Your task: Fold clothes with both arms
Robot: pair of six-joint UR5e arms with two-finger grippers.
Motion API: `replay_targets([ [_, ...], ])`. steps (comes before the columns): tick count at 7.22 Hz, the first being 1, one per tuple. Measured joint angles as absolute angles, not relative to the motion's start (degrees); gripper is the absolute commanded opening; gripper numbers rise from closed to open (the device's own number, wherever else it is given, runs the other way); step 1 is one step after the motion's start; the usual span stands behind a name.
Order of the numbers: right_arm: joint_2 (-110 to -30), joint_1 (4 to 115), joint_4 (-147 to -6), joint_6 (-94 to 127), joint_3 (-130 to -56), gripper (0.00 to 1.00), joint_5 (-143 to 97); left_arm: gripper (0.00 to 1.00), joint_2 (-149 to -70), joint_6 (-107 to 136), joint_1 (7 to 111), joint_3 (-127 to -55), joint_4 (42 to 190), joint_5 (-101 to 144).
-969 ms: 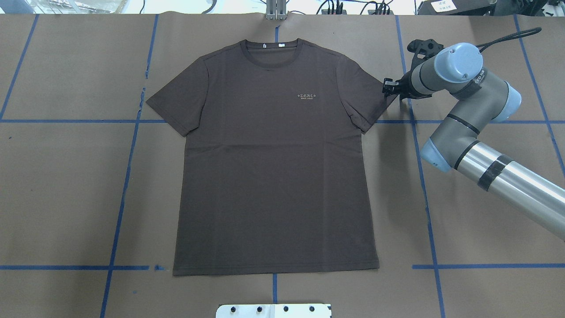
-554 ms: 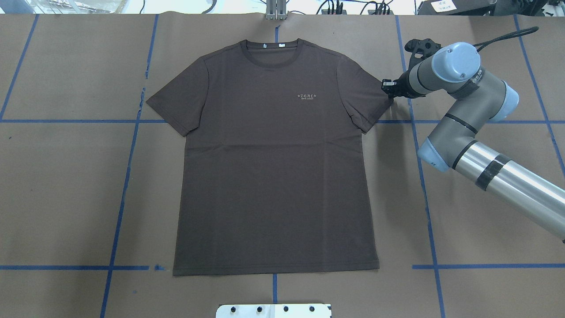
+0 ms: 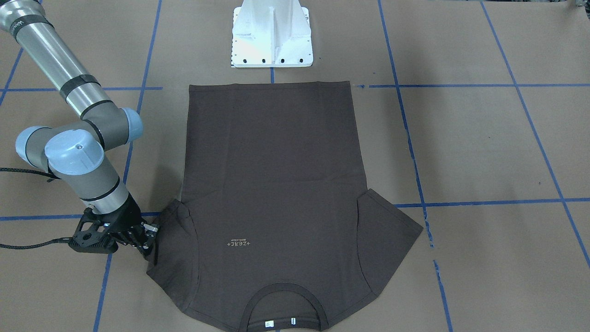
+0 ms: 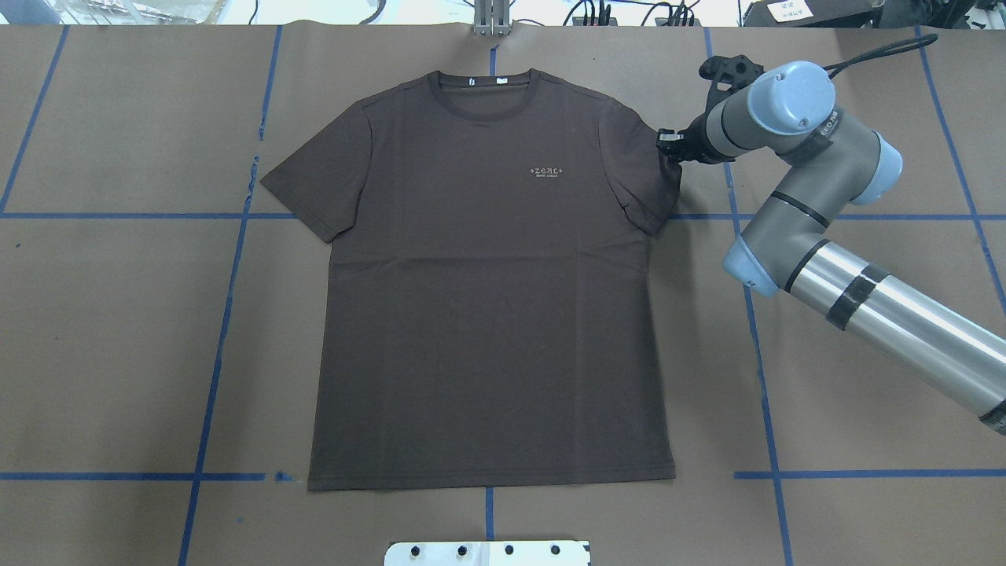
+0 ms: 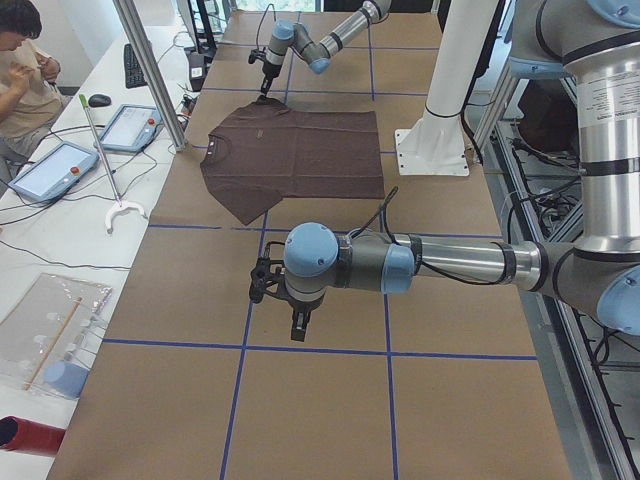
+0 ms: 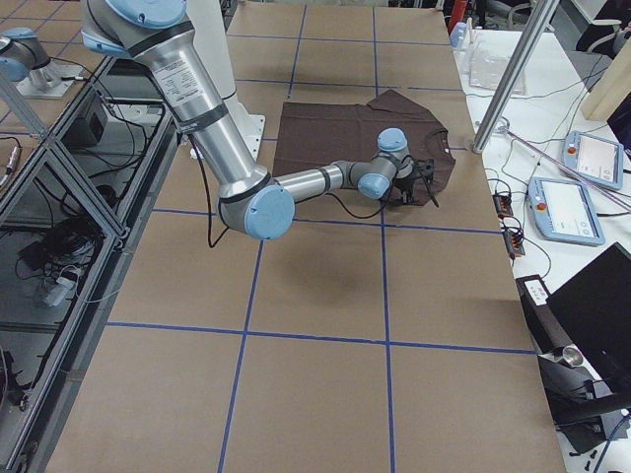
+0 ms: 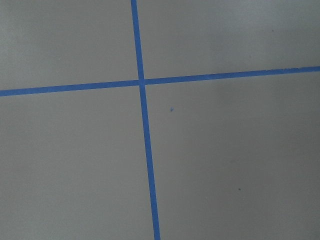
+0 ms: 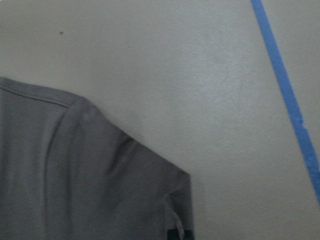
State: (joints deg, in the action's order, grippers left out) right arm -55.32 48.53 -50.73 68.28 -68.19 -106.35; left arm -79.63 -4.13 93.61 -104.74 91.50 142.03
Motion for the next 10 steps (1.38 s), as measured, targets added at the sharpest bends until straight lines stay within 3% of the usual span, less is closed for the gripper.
replay_targets([
  [4,-45.0,43.7,-60.0,74.6,-65.6,0.0,-100.9,1.0,-79.6,-4.1,93.8,-106.4,91.4,142.1],
  [5,-43.1,42.8,-60.2,75.3,-63.8,0.88,-99.7,1.0,-79.6,-4.1,93.8,-107.6,91.2,142.5],
  [6,-42.0,42.3,-60.3,75.6,-62.6,1.0,-99.0,1.0,-79.6,-3.9,93.7,-108.8,91.2,143.8],
  [8,-41.0,41.2,-60.2,75.7,-62.5,1.0,-98.5,1.0,-80.5,0.4,92.9,-109.7,94.5,146.9],
  [10,-42.6,40.6,-60.1,76.2,-67.8,1.0,-99.2,1.0,-85.6,9.7,88.3,-105.1,104.9,147.4],
])
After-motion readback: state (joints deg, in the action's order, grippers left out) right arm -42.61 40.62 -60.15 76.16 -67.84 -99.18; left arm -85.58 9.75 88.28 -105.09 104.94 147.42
